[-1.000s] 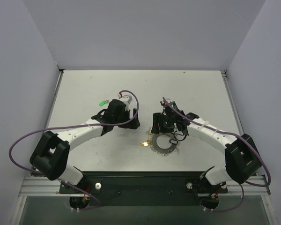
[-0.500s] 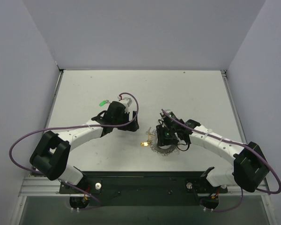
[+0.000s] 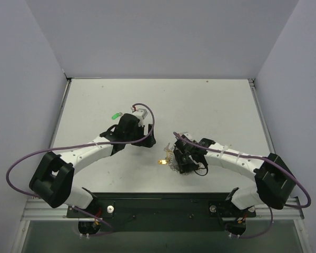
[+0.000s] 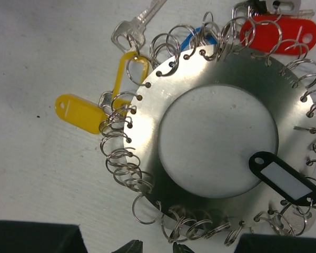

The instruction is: Put the keys on the keyring

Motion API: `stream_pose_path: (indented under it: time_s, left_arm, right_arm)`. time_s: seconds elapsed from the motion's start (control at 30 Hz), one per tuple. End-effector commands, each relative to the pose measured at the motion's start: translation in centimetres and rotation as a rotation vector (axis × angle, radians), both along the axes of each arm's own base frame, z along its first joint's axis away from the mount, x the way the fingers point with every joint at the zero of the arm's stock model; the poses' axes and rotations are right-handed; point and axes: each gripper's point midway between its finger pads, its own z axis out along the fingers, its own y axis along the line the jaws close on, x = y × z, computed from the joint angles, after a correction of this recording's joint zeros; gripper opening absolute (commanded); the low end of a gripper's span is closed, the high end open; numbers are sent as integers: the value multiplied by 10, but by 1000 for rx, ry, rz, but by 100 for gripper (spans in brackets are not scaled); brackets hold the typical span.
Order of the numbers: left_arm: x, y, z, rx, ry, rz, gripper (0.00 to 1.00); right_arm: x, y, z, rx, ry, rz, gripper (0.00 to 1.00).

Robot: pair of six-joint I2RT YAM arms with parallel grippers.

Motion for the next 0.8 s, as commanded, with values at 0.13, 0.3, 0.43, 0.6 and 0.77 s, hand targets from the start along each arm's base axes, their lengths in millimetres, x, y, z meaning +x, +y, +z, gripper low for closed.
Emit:
stream_pose_path:
  time_s: [0.13,0.3,0.43,0.6,0.77]
  left_arm:
    - [-2,10,4,22,-27,7,97]
    - [-2,12,8,26,-37,10,98]
    - [-2,12,8,28,-38,10,97]
    - [-3,12,6,27,-34,8,97]
    - [-3,13,4,29,-30,10,98]
  right_arm:
    - [-4,-17,-16,-196,-13,-2,27]
    - [2,-19,-14,-227,-55,-15,22]
    - [8,-23,-11,-246,-93,-32,14]
    - [15,-26,-5,-256,-147,-45,4]
    - [17,-22,0,-238,-168,-28,0]
